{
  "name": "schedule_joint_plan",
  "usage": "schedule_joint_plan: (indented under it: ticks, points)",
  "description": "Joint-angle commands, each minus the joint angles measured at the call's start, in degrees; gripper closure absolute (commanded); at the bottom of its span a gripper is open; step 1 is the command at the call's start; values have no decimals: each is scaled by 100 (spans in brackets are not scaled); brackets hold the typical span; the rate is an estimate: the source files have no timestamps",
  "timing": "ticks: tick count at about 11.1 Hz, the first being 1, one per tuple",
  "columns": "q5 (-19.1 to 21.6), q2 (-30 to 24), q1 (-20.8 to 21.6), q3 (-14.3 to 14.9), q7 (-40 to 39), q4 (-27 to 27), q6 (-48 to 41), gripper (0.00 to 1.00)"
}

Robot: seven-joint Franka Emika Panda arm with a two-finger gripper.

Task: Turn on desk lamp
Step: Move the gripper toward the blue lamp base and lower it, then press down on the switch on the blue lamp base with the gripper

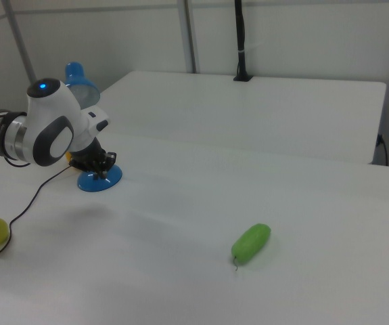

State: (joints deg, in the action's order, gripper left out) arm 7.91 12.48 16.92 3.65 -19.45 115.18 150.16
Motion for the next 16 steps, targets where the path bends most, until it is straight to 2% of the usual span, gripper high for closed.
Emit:
schedule_joint_plan:
  ticks: [1,5,8,10,16]
  points:
    - [588,473,66,-215,-15,-187,689,100]
    - [834,1097,259,-268,38,-890,699,100]
    - [853,1493,259,-339,178,-1400,699,100]
    - [791,1686,286,-339,187,-1576,708,100]
    - [756,1801,418,-339,179,-1577,716,100]
